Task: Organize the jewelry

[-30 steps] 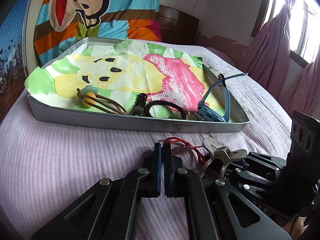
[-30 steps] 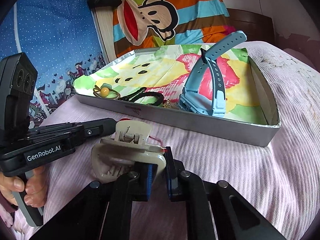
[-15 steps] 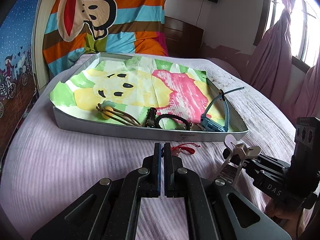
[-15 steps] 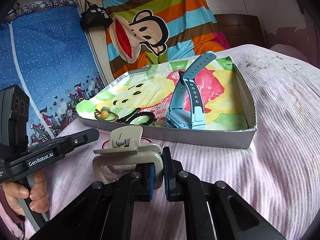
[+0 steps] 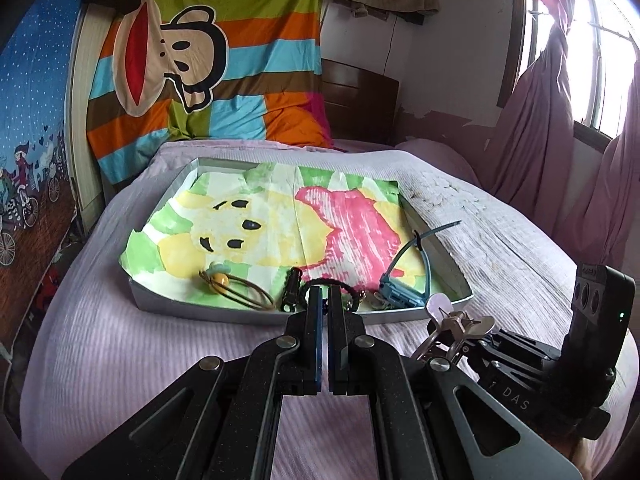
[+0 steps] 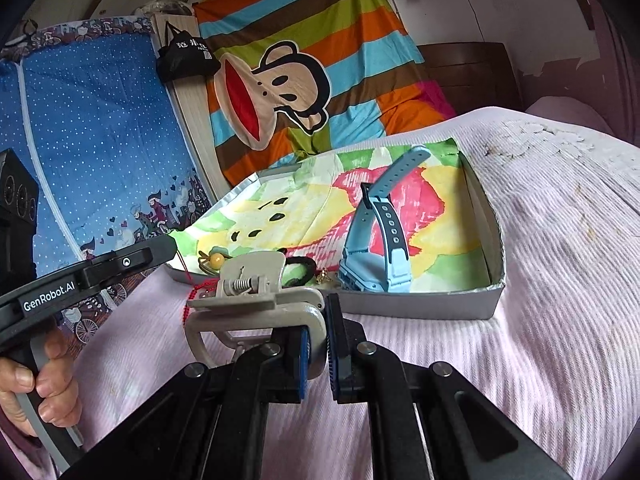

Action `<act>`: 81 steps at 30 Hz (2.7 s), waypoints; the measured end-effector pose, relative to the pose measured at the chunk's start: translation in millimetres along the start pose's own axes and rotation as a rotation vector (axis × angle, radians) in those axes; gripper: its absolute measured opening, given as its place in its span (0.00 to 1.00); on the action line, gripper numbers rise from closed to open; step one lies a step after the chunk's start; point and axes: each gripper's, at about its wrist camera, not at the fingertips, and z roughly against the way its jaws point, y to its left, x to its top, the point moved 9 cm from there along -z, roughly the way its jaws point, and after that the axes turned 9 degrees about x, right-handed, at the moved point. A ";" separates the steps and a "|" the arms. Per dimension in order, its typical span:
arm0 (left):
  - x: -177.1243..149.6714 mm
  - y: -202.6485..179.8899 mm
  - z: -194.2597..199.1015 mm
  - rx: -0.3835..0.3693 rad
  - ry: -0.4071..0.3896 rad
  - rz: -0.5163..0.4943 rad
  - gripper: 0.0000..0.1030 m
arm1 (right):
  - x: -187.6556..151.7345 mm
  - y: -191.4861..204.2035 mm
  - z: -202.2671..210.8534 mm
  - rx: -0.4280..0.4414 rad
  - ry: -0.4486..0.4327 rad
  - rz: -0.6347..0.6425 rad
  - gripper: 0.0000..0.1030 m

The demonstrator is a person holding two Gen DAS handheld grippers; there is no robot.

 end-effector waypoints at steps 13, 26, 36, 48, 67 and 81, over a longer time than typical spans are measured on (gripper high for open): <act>65.4 27.6 -12.6 0.061 -0.099 0.064 0.00 | 68.0 -3.1 -47.6 -0.184 -0.034 0.040 0.08; 38.5 71.3 -63.6 0.091 -0.010 0.151 0.00 | 33.7 -11.3 -120.3 -0.239 0.162 0.127 0.08; 19.0 81.7 -64.9 0.081 0.019 0.201 0.00 | 31.9 -12.4 -111.4 -0.220 0.149 0.115 0.12; 17.9 77.1 -46.1 0.121 0.009 0.178 0.01 | 34.4 -2.3 -80.1 -0.161 0.125 0.118 0.44; 19.9 69.8 23.0 0.137 -0.079 0.167 0.55 | 57.7 14.8 9.1 -0.126 -0.107 0.098 0.94; 16.7 48.9 105.4 0.164 -0.191 0.151 0.91 | 50.9 30.2 74.8 -0.113 -0.216 0.057 1.00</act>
